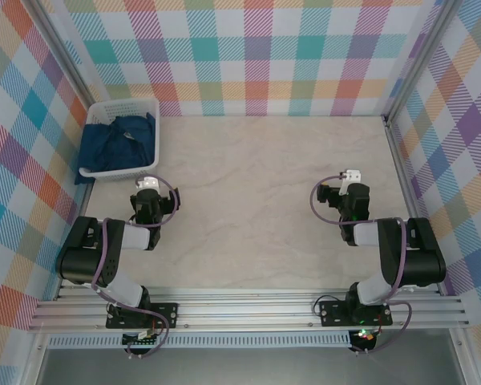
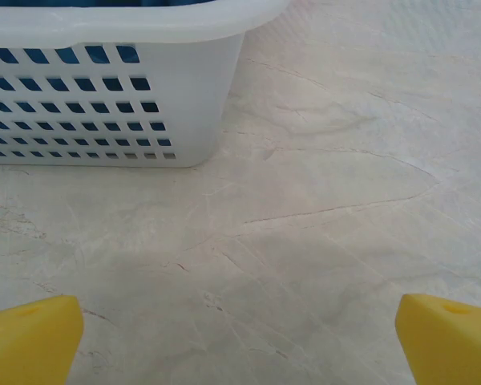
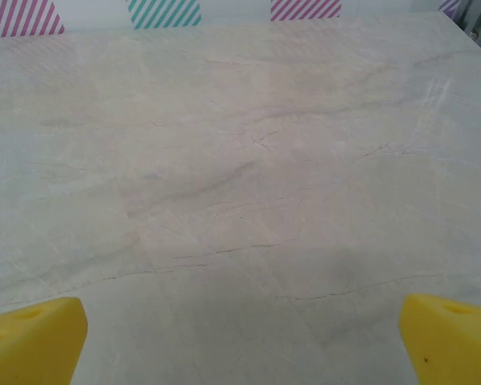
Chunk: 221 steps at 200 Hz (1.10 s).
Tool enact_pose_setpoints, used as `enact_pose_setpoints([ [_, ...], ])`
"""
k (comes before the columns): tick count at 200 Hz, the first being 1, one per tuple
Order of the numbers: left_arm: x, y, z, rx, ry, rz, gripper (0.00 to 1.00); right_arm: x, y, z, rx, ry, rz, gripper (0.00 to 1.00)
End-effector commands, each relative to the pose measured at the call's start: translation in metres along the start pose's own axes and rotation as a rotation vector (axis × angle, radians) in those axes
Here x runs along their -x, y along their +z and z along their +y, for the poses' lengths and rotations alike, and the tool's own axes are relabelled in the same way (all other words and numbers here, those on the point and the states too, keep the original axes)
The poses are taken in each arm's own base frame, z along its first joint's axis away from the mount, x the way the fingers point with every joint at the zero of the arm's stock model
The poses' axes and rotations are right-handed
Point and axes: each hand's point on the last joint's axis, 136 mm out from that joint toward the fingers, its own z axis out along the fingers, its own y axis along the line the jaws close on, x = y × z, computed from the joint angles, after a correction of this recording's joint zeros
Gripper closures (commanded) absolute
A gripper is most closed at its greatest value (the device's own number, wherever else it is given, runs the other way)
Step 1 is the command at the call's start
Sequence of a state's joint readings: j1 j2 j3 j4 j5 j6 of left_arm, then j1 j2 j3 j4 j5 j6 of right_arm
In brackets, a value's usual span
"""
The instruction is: Fold the inside-out t-shirt
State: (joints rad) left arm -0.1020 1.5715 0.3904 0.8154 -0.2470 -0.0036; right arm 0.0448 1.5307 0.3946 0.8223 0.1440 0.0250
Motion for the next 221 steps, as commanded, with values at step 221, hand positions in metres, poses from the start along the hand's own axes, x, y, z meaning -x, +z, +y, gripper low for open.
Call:
enact_pose_setpoints([
  [221, 0.0234, -0.0052, 0.0082, 0.033, -0.038, -0.046, 0.01, 0.0146, -0.0027, -0.0009, 0.002, 0.009, -0.054, 0.0],
])
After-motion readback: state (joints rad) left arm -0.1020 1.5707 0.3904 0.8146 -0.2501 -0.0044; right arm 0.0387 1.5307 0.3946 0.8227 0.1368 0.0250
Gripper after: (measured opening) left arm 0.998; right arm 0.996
